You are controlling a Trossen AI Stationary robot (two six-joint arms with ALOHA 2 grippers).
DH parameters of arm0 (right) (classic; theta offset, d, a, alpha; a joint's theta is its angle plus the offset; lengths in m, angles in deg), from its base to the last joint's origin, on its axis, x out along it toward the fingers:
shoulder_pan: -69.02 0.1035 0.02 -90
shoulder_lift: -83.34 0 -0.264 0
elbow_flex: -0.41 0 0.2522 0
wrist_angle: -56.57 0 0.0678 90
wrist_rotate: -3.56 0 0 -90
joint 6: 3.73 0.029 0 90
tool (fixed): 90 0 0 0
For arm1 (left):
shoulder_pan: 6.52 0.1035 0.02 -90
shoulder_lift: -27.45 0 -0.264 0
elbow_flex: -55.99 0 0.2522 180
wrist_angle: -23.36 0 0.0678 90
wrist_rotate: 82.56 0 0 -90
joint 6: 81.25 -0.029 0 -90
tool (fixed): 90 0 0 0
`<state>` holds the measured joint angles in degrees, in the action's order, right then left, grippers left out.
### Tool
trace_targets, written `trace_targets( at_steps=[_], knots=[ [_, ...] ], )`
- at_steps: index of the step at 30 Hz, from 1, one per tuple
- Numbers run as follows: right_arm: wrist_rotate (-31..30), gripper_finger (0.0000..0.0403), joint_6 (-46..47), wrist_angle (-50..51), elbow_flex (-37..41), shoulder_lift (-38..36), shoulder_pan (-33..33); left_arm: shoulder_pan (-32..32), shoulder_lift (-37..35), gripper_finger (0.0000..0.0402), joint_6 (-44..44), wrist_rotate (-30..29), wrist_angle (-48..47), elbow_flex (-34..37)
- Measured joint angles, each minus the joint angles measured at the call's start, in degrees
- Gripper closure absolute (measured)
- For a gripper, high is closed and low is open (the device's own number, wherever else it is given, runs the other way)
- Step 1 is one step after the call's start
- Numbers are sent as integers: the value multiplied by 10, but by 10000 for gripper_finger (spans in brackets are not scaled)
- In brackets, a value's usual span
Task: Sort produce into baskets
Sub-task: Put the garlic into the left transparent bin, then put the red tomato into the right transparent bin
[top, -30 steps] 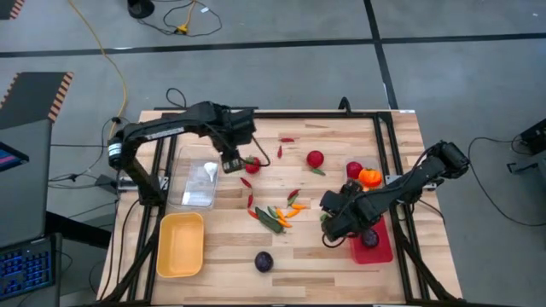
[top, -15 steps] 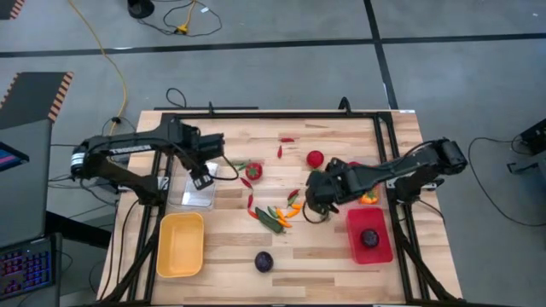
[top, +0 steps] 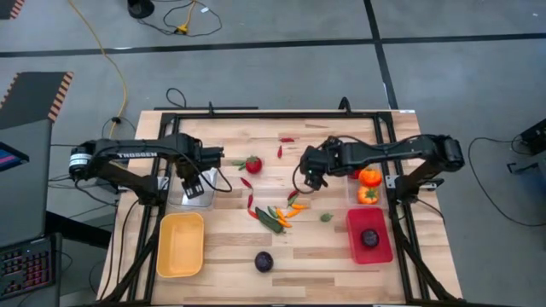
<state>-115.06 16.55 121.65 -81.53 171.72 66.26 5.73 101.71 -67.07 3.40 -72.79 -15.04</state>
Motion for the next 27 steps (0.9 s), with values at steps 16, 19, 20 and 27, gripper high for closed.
trace_targets(
  at_steps=[16, 19, 20, 27],
  knots=[
    [3, 8, -173, -57, 0, 0, -71, 0, -1, 153, 41, -8, 27, 12],
    [3, 8, -173, -71, 0, 0, -80, 0, -1, 152, 45, -9, 27, 12],
    [3, 8, -173, -71, 0, 0, -81, 0, -1, 152, 45, -9, 28, 12],
    [3, 8, -173, -71, 0, 0, -86, 0, -17, 152, 13, -9, 59, 12]
  ],
)
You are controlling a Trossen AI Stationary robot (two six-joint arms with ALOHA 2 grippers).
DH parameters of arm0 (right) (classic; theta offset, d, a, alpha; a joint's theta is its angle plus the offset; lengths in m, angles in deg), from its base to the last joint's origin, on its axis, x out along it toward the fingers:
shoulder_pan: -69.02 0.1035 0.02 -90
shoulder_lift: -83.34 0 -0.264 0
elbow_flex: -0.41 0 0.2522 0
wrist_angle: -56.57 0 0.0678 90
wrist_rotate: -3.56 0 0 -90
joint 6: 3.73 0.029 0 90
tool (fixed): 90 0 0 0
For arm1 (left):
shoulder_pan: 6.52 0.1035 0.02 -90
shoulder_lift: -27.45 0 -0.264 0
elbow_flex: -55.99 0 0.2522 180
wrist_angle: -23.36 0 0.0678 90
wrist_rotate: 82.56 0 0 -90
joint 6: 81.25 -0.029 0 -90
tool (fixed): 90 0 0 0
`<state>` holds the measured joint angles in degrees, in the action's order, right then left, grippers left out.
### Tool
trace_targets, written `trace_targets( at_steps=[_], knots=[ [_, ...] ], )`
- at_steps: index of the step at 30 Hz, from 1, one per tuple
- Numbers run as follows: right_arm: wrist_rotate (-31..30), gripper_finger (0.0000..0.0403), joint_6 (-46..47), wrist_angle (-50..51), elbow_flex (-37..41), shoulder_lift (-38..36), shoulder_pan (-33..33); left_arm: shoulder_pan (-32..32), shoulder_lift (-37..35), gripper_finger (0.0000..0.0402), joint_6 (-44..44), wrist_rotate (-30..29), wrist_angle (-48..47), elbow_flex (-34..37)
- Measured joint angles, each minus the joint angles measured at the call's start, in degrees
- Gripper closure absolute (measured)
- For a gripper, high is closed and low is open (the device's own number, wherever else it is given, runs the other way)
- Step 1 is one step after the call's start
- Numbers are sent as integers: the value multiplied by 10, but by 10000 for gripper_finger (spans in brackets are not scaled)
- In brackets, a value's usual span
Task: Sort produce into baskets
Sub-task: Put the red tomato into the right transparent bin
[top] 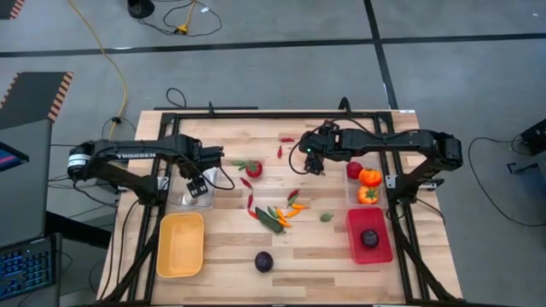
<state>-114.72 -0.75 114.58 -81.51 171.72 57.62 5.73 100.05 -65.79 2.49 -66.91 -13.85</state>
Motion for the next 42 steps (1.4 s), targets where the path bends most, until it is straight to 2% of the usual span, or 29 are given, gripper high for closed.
trace_targets(
  at_steps=[9, 18, 26, 31, 42],
  knots=[
    [11, 8, 0, -2, 0, 2, -7, 0, -79, 152, 3, -11, 27, 0],
    [147, 8, 1, 0, 1, 21, -83, 0, -144, 152, 37, -41, 30, 0],
    [247, 8, 15, 12, 0, 29, -145, 0, -153, 152, 43, -45, 42, 0],
    [258, 8, -9, 30, 0, 52, -150, 0, -153, 152, 43, -45, 43, 0],
    [282, 9, -33, 37, 0, 151, -147, 0, -153, 152, 43, -45, 43, 0]
  ],
)
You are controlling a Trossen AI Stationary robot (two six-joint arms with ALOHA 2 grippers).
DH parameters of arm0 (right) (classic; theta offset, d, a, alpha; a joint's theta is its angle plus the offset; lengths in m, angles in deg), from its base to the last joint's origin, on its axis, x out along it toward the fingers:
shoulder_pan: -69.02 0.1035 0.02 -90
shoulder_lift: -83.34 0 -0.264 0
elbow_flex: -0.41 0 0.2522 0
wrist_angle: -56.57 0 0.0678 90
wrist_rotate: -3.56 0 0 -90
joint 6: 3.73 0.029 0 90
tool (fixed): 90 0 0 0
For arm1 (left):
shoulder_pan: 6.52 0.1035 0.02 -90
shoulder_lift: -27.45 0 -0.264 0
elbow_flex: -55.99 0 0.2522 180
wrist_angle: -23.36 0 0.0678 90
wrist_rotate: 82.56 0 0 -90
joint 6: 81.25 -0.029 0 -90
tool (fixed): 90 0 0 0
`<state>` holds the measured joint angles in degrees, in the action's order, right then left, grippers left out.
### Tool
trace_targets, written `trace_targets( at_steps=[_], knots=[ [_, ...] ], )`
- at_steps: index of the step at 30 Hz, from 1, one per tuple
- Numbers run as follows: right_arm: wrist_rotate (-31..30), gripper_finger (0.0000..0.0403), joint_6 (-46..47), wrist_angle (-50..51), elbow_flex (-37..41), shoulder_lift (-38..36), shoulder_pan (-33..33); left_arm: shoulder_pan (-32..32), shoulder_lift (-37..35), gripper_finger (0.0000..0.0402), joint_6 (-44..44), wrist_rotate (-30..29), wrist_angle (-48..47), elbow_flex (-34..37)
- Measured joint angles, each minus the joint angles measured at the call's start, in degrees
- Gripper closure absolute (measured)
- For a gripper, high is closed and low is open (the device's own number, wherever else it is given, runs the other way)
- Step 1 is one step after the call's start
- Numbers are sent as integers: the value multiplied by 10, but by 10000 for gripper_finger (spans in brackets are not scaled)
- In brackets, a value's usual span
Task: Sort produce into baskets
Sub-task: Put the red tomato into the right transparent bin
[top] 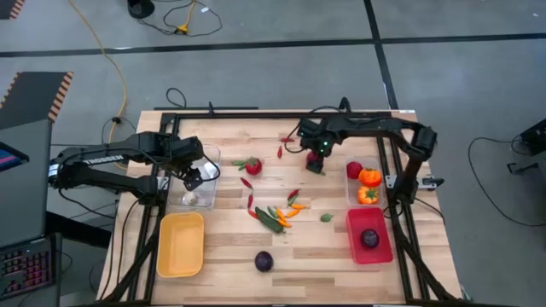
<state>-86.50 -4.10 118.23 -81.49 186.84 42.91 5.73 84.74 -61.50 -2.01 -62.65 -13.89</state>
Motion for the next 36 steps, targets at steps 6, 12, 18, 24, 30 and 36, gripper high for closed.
trace_targets(
  at_steps=[6, 12, 18, 24, 30, 36],
  knots=[
    [0, 49, -1, -8, 0, 27, 6, 0, 0, 152, 0, 0, 1, 0],
    [0, 95, -1, -10, 0, 21, 9, 0, 0, 152, 0, -4, 2, 0],
    [0, 87, 20, -1, 0, -21, 21, 0, 0, 152, 0, -4, 3, 0],
    [0, 88, 92, 48, 0, -94, 61, 0, 0, 152, -9, -4, 24, 0],
    [-1, 87, 200, 121, 0, -160, 133, 0, 0, 152, -28, -4, 41, 0],
    [-56, 86, 328, 196, 0, -189, 229, 0, 0, 152, -35, -4, 42, 0]
  ],
)
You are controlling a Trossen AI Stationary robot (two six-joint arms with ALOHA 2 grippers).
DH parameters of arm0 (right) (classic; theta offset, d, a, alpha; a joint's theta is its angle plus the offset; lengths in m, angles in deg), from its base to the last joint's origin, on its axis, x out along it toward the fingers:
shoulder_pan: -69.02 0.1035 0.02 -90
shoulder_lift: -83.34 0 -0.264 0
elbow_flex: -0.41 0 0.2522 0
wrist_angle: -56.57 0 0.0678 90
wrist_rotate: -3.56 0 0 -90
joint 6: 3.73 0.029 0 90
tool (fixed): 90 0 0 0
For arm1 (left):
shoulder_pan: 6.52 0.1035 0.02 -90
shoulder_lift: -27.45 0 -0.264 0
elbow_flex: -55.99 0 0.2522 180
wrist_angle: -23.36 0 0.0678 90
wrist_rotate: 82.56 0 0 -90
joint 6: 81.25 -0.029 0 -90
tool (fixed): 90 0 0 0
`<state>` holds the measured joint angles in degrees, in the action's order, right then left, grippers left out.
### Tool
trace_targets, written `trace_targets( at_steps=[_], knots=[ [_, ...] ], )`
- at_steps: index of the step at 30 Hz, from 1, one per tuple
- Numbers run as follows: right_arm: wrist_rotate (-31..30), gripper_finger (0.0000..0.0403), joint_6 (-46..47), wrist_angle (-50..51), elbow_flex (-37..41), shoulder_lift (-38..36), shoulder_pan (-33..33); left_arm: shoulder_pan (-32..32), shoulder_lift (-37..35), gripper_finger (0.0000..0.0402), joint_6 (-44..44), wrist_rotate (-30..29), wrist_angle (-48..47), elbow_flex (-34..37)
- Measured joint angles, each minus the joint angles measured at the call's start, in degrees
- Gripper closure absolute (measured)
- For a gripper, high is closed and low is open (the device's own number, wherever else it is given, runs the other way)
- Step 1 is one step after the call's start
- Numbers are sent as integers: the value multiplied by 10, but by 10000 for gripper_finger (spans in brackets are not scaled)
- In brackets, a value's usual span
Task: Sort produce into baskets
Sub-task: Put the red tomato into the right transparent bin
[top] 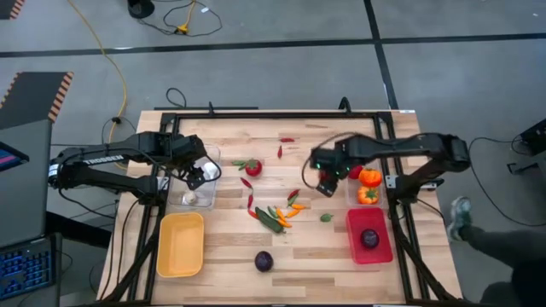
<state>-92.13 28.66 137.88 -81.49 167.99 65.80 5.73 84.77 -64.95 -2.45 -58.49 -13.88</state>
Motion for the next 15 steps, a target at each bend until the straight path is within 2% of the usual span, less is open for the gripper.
trace_targets(
  at_steps=[8, 15],
  knots=[
    [-44, 86, 190, 115, 0, -1, 119, 0, 0, 152, -2, 0, 0, 0],
    [-50, 86, 341, 204, 0, 5, 186, 0, 0, 152, -2, 0, 0, 0]
  ],
)
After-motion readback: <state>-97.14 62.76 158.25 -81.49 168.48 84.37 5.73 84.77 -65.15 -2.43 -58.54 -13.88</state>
